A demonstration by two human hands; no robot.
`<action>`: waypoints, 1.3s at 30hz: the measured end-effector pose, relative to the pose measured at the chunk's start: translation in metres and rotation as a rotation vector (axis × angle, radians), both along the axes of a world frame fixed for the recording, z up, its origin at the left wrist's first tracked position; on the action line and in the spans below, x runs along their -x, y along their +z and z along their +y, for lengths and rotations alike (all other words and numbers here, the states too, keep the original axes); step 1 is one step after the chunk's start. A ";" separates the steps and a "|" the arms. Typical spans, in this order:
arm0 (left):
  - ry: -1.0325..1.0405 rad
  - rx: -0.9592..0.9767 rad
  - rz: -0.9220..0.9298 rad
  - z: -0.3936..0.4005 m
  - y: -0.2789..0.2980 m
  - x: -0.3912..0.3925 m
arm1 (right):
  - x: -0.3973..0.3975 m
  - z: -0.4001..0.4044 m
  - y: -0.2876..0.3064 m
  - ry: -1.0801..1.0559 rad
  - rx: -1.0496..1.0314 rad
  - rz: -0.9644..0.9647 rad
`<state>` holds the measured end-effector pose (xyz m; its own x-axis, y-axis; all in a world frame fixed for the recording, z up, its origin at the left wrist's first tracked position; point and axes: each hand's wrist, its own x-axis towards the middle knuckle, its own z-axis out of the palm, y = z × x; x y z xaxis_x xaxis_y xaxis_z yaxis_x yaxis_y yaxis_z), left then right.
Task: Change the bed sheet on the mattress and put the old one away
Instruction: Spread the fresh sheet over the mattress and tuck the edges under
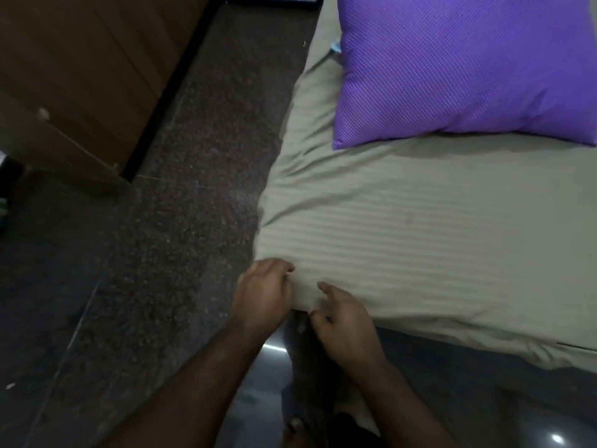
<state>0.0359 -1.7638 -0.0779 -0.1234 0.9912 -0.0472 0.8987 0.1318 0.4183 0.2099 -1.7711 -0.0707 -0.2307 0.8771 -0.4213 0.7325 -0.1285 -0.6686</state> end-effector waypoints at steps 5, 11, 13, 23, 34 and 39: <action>0.325 0.202 -0.265 0.087 -0.016 0.049 | 0.056 0.036 -0.010 -0.214 0.019 0.082; 0.453 0.438 -0.433 0.176 -0.056 0.090 | 0.125 0.108 -0.034 -0.333 0.002 0.055; 0.433 0.500 -0.473 0.186 -0.065 0.100 | 0.143 0.122 -0.037 -0.341 0.000 0.005; -0.138 0.763 -0.170 0.195 -0.083 0.150 | 0.200 0.151 -0.031 -0.439 0.239 -0.337; -0.379 0.960 -0.228 0.228 -0.089 0.265 | 0.329 0.104 -0.062 -1.387 0.292 0.003; -0.249 1.163 -0.381 0.249 -0.073 0.230 | 0.380 0.099 -0.075 -2.151 0.327 0.996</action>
<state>-0.1939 -1.5143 -0.1505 0.2758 0.3320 -0.9021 0.7996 0.4416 0.4069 -0.1698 -1.6721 -0.1458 0.4030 0.0190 -0.9150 -0.9104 -0.0935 -0.4029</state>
